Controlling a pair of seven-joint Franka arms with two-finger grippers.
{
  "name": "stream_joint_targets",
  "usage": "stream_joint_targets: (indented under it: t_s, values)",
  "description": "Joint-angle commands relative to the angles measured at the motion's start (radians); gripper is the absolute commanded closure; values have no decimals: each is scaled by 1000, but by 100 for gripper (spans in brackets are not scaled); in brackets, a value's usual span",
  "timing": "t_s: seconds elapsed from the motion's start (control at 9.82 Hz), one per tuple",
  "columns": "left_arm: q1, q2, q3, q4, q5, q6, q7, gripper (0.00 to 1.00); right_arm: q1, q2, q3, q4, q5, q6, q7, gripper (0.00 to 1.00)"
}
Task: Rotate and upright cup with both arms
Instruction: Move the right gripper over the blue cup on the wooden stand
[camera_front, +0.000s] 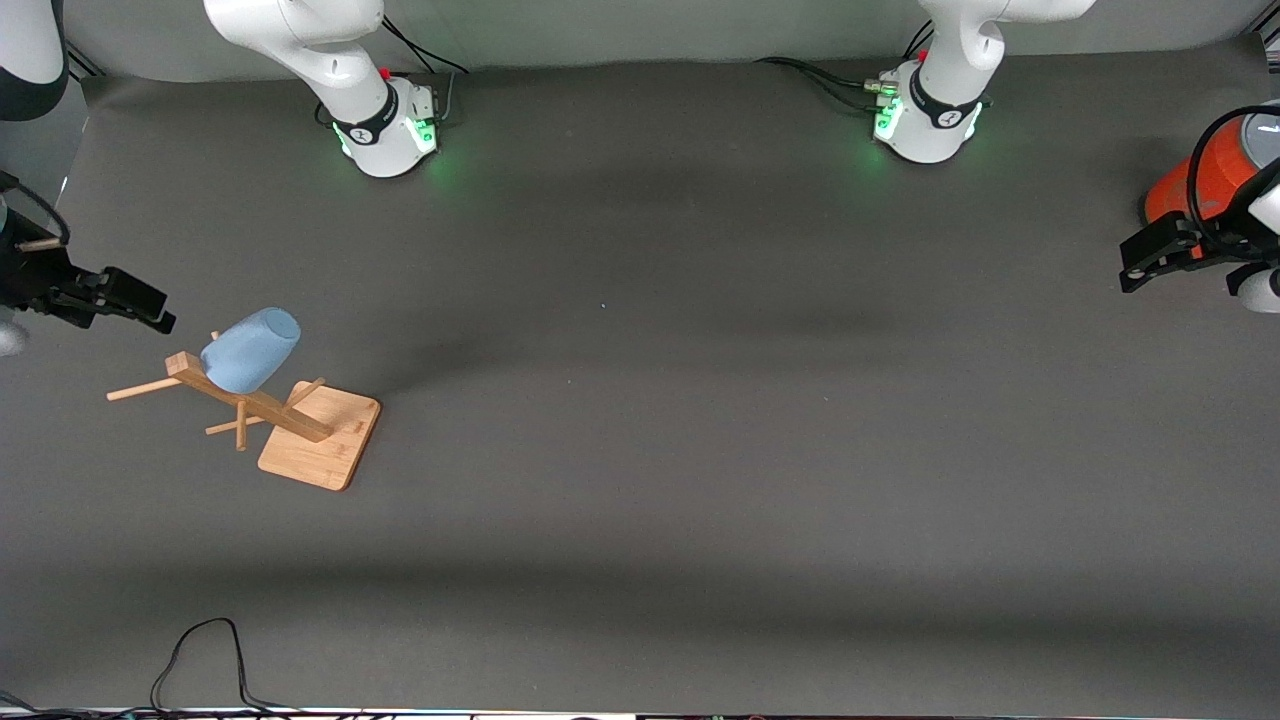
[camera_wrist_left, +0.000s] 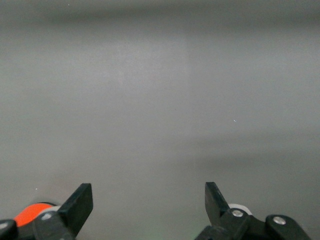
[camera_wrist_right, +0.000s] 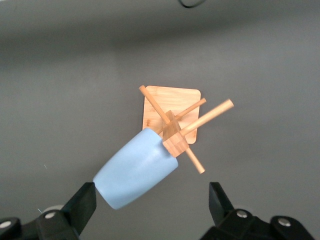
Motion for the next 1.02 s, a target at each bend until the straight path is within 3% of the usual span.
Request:
stream_joint_targets:
  t_s: [0.0,0.1,0.31,0.41,0.92]
  values:
    - [-6,1,5,13,-5,3,14,0,39,5,11,19,1,-13,373,0]
    - [-1,6,5,13,-7,7,14,0,61,6,11,16,1,-15,584,0]
    - [-7,4,5,13,-5,26,14,0,87,8,9,14,20,-43,819,0]
    - [-7,4,5,13,-5,24,14,0,84,6,0,13,56,-65,877,0]
    - [-9,4,5,13,-5,56,14,0,84,5,-51,-47,53,-81,901,0]
